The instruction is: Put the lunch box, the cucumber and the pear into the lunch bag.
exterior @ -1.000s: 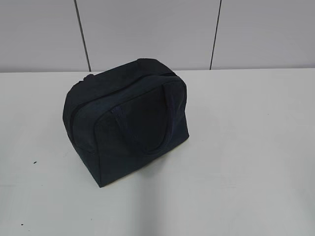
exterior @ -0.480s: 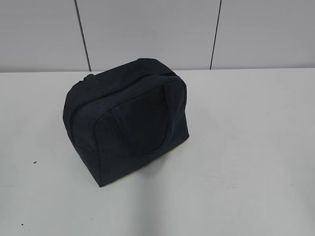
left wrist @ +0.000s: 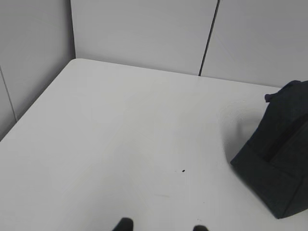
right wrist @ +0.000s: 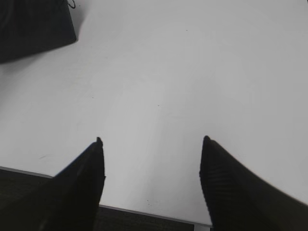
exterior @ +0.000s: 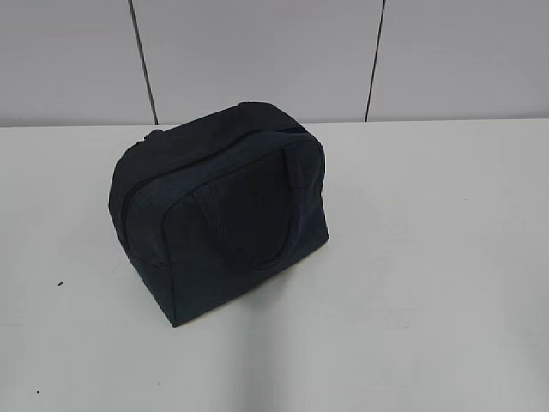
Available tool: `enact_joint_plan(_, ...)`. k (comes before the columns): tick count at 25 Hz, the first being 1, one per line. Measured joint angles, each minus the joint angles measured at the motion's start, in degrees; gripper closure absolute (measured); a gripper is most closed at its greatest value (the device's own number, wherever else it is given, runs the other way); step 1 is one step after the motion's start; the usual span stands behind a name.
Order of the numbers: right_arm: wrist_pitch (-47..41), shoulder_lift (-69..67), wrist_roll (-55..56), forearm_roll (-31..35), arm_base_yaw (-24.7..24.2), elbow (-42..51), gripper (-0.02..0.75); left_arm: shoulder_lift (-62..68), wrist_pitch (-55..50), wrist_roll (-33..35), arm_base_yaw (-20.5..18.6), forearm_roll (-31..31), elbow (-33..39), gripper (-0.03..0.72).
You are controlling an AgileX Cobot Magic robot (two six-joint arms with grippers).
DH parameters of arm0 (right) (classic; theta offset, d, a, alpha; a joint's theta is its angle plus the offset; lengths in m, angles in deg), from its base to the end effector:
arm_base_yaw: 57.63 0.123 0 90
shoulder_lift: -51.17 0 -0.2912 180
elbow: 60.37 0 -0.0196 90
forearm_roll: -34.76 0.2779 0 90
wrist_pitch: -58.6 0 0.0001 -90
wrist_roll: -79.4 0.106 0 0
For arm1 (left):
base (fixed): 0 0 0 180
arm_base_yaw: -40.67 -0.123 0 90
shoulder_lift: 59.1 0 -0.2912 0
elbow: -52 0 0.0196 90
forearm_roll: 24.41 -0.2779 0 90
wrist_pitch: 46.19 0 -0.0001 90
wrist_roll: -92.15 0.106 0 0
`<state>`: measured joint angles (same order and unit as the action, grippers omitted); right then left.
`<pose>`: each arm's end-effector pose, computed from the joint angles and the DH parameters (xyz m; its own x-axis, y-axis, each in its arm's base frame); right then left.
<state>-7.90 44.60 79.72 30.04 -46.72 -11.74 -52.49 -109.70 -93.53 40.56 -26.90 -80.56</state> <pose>0.0189 -0.0045 0.2755 -0.5113 -0.1263 -0.8501 -0.1397 0.9882 -0.0628 0.0181 0.0042 0.2865 -0.4580 -0.0805 -0.8853 -0.0731 0.9959 -0.0527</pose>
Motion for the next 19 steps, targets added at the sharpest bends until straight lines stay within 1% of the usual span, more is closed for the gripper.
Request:
enact_joint_plan(7, 0.00, 0.00, 0.00, 0.00, 0.00, 0.00, 0.247, 0.00, 0.00, 0.00, 1.02, 0.00, 0.00, 0.446)
enact_joint_plan(19, 0.10, 0.00, 0.00, 0.00, 0.00, 0.00, 0.247, 0.00, 0.00, 0.00, 1.02, 0.00, 0.00, 0.449)
